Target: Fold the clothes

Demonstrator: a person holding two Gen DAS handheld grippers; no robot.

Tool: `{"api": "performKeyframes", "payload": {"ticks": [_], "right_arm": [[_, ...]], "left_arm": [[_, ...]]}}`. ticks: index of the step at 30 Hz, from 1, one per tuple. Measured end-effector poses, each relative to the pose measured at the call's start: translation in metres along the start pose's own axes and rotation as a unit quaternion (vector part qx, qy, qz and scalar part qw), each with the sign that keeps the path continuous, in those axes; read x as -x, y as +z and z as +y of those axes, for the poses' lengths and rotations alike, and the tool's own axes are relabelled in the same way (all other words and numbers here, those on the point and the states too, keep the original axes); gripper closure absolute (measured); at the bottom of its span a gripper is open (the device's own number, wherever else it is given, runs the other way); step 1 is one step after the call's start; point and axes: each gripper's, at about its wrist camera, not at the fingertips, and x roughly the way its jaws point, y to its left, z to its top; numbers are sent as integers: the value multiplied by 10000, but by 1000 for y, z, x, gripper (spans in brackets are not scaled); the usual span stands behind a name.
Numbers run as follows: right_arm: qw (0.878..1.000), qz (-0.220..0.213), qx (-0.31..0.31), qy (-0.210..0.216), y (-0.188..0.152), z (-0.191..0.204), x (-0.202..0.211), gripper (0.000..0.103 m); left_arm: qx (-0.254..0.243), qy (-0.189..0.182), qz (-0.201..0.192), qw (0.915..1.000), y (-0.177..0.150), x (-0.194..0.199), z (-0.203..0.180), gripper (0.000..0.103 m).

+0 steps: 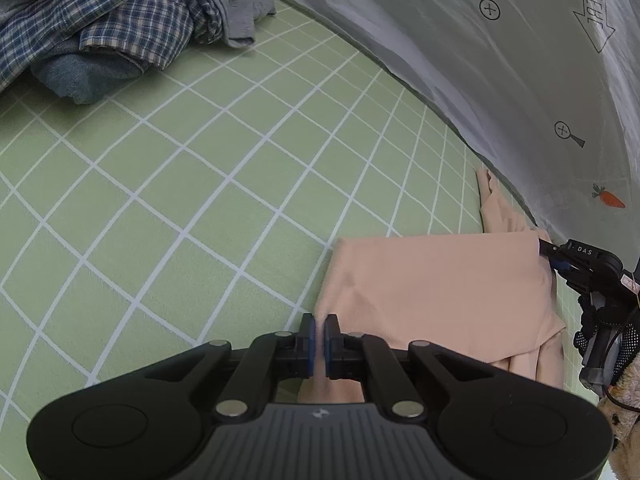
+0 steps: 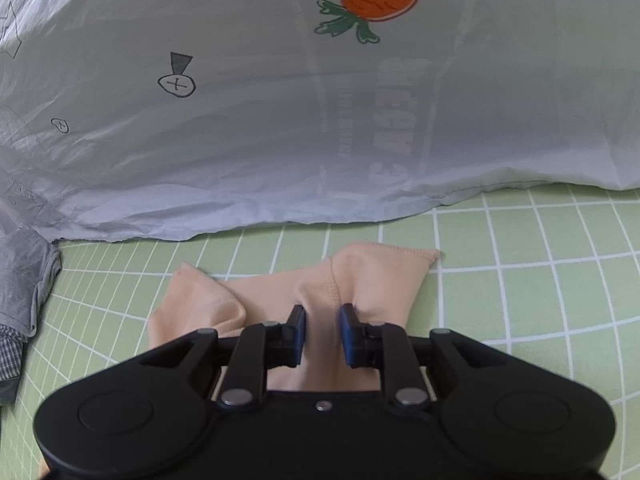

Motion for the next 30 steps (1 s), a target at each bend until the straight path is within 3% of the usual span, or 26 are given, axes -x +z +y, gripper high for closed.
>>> {"api": "performKeyframes", "payload": {"ticks": [4,6,8,13,18,22,28,30], "right_arm": [[9990,-131,-407,124,-5,-9,24,63],[9977,-220,-638,90,-14,-15,42,41],[9962,-276,-828,-3,-26,-22,60,34],[9923,-338,-1114,-433,-70,-44,107,33],[9819,-401,-1602,-930,-126,-71,159,33],[9744,-294,-1590,-1561,-168,-80,188,31],[9628,-355,-2121,-1639,-222,-91,221,28],[9611,-352,-2191,-1643,-232,-92,227,28]], "left_arm": [[61,5,-2,10000,1,0,0,97],[94,9,-1,10000,1,-1,-1,98],[103,-23,28,9999,3,-3,-4,98],[-347,-263,-36,9990,5,5,-33,98],[-752,-938,62,9927,-4,13,-81,98],[-1128,-1529,353,9811,-26,12,-127,98],[-1754,-2380,854,9515,-72,11,-193,97],[-1829,-2064,844,9575,-80,10,-191,87]]}}
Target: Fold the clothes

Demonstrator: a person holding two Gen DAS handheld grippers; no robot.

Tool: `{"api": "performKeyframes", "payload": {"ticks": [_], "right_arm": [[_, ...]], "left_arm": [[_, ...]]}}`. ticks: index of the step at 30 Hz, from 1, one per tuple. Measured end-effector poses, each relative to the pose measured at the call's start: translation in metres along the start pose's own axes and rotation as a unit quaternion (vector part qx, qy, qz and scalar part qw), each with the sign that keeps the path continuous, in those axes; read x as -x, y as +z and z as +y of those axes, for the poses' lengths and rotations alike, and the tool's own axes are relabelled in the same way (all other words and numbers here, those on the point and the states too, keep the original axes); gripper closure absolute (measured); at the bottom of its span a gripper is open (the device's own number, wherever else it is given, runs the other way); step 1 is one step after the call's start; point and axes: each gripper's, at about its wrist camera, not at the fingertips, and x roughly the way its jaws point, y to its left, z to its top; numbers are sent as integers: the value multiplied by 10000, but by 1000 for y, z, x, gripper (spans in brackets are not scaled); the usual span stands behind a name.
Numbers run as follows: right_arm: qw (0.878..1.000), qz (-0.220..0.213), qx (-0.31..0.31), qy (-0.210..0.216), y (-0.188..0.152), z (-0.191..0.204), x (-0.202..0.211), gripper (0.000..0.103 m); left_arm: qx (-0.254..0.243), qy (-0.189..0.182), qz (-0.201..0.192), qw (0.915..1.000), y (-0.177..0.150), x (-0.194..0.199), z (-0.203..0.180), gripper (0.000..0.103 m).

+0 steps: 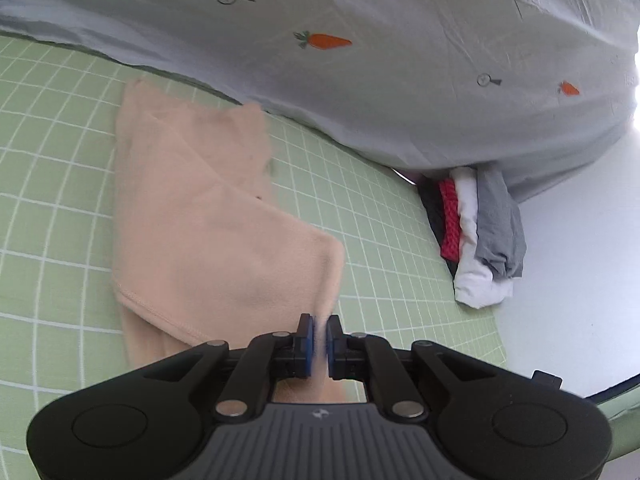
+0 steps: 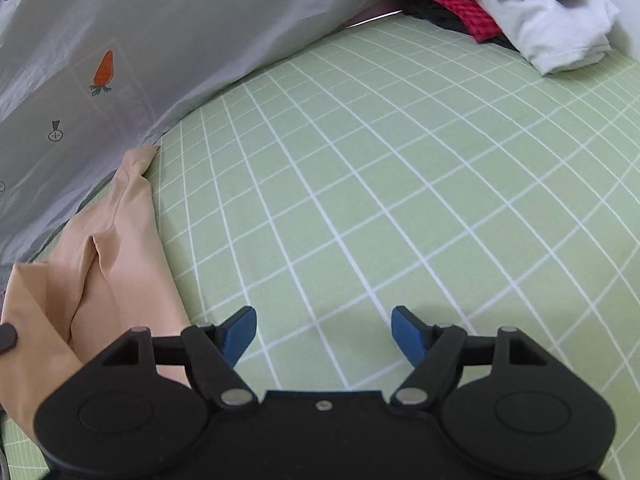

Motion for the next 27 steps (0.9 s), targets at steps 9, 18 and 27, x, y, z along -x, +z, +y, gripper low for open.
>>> {"api": "performKeyframes", "payload": {"ticks": [9,18,27], "right_arm": [[9968,-114,726,302,-8,23,13,28],[9721,-25,2136,972,-27,84,8,51],[9469,-168,3050,1001,-47,94,14,98]], "left_arm": [[-159,1448,265,9890,-34,-7,-3,25],[221,2177,399,9749,-65,17,22,18],[224,2229,271,9742,-91,35,14,14]]}}
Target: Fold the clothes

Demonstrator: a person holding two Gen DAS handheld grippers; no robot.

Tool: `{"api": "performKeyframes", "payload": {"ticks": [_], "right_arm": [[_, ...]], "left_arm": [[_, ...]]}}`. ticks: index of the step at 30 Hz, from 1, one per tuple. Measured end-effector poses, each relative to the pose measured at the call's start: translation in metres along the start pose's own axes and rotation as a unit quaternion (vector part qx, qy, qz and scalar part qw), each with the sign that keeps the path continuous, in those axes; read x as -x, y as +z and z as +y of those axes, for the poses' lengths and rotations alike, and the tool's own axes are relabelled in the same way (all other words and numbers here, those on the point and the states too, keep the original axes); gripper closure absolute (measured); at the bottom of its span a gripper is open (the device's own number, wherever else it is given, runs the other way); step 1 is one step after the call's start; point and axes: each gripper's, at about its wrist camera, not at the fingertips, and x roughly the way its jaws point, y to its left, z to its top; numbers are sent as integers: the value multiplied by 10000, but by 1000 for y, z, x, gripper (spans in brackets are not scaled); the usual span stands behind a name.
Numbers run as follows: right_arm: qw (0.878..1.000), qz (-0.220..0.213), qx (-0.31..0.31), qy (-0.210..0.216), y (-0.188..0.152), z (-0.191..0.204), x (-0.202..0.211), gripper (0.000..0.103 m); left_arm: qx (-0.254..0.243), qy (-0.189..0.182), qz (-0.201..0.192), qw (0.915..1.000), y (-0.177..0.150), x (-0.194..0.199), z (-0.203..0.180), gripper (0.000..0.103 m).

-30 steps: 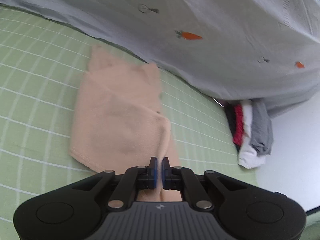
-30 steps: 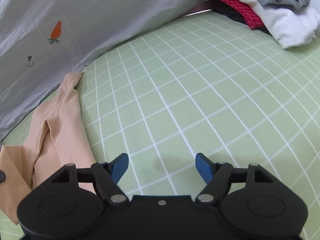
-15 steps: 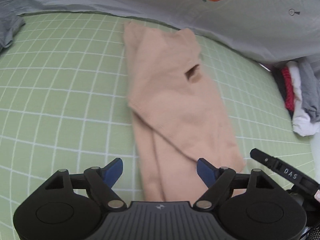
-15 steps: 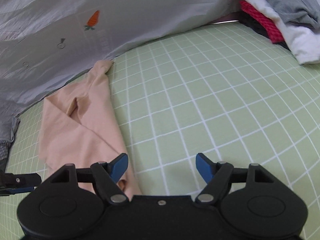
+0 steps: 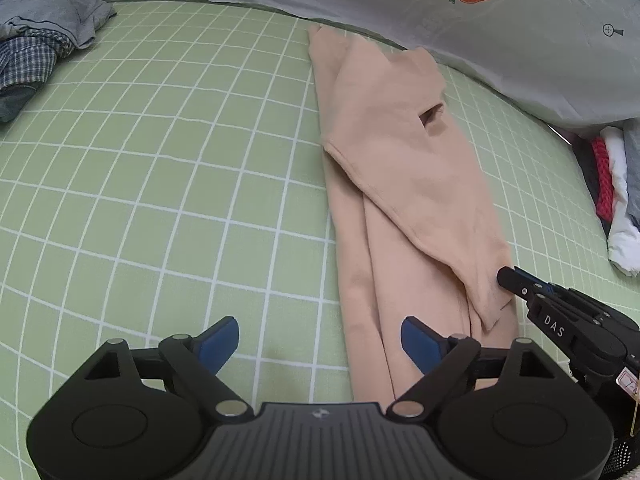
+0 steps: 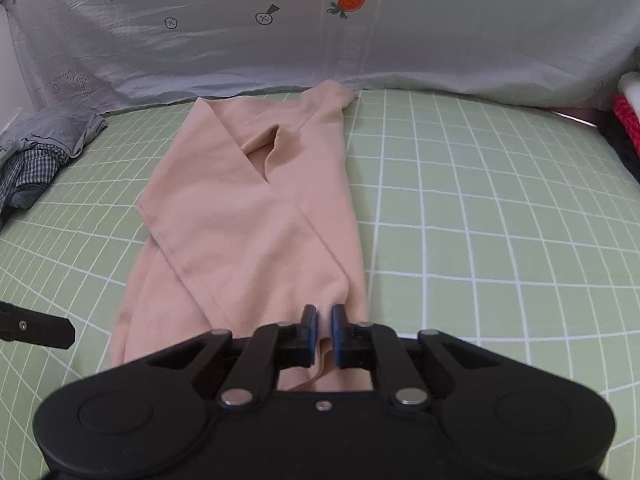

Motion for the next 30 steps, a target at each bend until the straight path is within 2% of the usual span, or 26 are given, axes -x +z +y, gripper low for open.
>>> {"api": "performKeyframes", "payload": {"ticks": [5,9,12,22,25,26,30], "right_arm": [[9999,-97,72,105,-8,2,17,98],[9998,-94,36,161,-21,5,34,98],[9999,-30,-5,170,-33,5,45,98],[9988,363,-123,296,-71,0,73,98],[9984,472,-208,237,-78,-5,78,88],[9983,471,-266,208,-79,-8,79,75],[9974,356,-622,65,-77,-22,86,50]], "left_arm": [[44,-81,9,10000,-17,5,1,14],[76,-337,-68,9994,-29,14,-1,14],[-56,-311,-121,9994,-40,21,-6,13],[-208,-266,59,9994,-65,17,-20,13],[-252,-232,109,9994,-71,15,-25,13],[-266,-221,126,9993,-74,15,-27,13],[-299,-132,170,9993,-75,10,-32,13]]}}
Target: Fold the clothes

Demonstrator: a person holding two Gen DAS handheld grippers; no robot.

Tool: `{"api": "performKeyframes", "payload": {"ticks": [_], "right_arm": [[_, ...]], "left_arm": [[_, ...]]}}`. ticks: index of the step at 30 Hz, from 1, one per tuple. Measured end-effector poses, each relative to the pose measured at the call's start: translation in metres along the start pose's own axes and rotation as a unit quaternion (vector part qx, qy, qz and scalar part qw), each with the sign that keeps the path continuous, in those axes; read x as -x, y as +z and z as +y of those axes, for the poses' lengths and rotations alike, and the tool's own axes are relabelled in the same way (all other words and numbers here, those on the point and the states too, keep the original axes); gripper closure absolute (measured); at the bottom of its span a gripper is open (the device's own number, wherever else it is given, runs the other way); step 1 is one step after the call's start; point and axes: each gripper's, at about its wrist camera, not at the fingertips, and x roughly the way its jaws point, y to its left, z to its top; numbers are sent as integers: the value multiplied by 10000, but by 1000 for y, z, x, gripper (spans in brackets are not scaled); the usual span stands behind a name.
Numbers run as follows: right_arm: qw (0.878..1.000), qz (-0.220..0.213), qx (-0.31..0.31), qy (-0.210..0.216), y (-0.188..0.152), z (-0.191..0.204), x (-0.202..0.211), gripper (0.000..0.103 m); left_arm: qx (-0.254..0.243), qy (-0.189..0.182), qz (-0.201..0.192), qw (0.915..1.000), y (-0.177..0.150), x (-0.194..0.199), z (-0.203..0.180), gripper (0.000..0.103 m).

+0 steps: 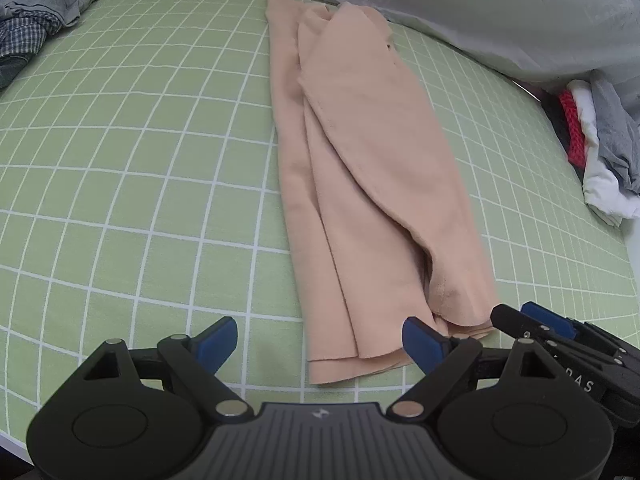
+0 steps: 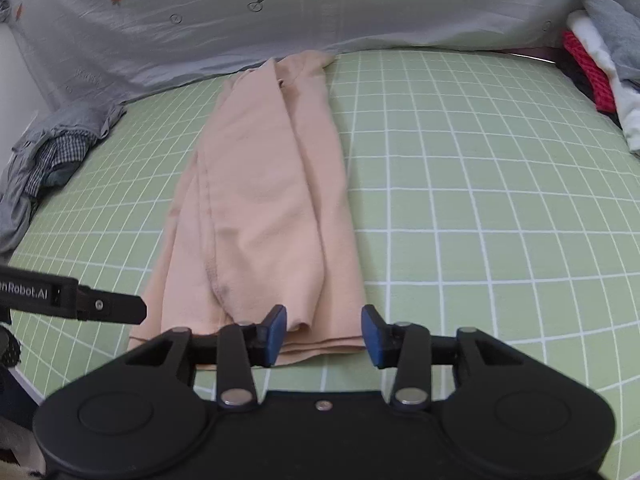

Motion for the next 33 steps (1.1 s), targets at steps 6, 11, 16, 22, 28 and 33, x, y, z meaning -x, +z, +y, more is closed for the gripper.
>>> {"api": "performKeyframes", "payload": {"ticks": [6,11,16,22,28,33], "right_arm": [[9999,-74,-19,-76,8,-5,-6,32],[9962,17,817,-316,6,15,-13,32],[9946,189,953,-351,0,15,-17,32],[9934,310,976,-507,-6,10,-21,31],[9878,4,1132,-1067,-4,10,-15,35],[9818,-447,947,-1584,5,-1,0,34]], "left_arm": [[-35,151,60,9999,2,-8,-7,13],[-79,242,96,9996,3,-12,-12,13],[-204,326,51,9992,5,-9,-14,13],[-175,350,166,9991,4,-14,-12,13],[-255,318,165,9990,5,-14,-16,13],[-207,324,136,9992,4,-12,-15,13]]}}
